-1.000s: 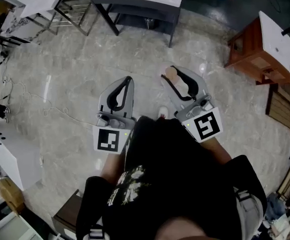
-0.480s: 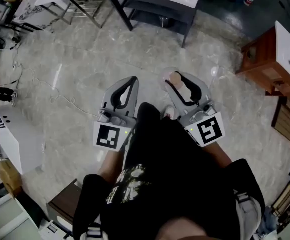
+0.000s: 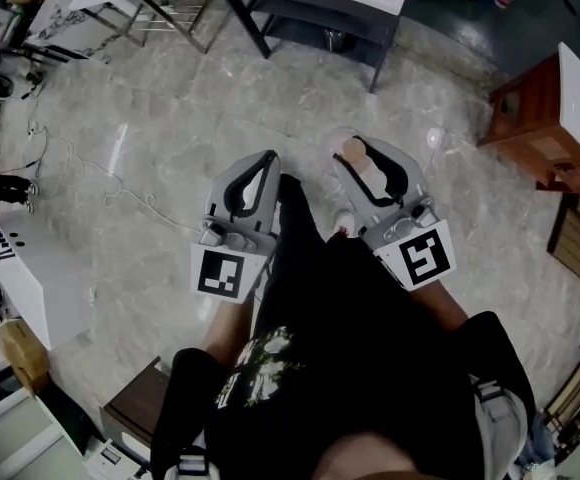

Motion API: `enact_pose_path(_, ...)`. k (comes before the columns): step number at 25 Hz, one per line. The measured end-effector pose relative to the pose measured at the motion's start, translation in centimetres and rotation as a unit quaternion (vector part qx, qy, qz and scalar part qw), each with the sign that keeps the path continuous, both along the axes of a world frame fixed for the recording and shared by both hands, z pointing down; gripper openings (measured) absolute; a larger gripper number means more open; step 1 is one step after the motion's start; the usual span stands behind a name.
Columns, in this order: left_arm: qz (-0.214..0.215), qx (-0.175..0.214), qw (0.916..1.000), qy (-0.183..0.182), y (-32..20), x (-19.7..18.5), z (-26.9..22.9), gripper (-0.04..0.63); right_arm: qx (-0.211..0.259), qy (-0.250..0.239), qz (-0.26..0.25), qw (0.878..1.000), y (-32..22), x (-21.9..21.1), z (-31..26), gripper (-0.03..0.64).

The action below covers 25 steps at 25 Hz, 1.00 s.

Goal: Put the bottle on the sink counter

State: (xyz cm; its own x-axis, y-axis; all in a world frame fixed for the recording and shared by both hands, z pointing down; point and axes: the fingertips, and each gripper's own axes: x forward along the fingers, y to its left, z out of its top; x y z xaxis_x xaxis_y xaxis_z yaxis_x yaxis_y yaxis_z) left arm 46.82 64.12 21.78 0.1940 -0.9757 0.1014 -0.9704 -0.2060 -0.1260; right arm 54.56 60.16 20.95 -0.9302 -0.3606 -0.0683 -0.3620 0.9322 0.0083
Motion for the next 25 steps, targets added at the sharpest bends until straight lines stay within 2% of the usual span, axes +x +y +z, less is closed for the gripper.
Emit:
enact_pose_path(2,0.001,-0.003,1.0000,-0.003,-0.6,-1.5,0.4,0.014,0.006,0.006,0.000,1.000,-0.7,-1.4,-0.1,0.121)
enact_pose_path(8,-0.015,0.008,0.9995,0.026,-3.6,-6.6,1.0,0.014,-0.002,0.030,-0.002,1.000,-3.3,-5.8,0.8,0.121)
enact_pose_path(14,-0.016,0.011,0.9992,0.036,-7.8,-12.3,0.9,0.014,0.014,0.035,-0.004,0.999,-7.1,-11.5,-0.3,0.121)
enact_pose_path(20,0.000,0.045,0.9984,0.035,-13.9,-17.9,-1.3,0.014,0.033,0.031,0.013,0.999,-12.3,-17.3,-2.0,0.121)
enact_pose_path(25,0.010,0.059,0.9976,0.035,-17.9,-21.8,-2.5,0.014,0.046,0.031,0.019,0.998,-16.0,-21.5,-3.5,0.121)
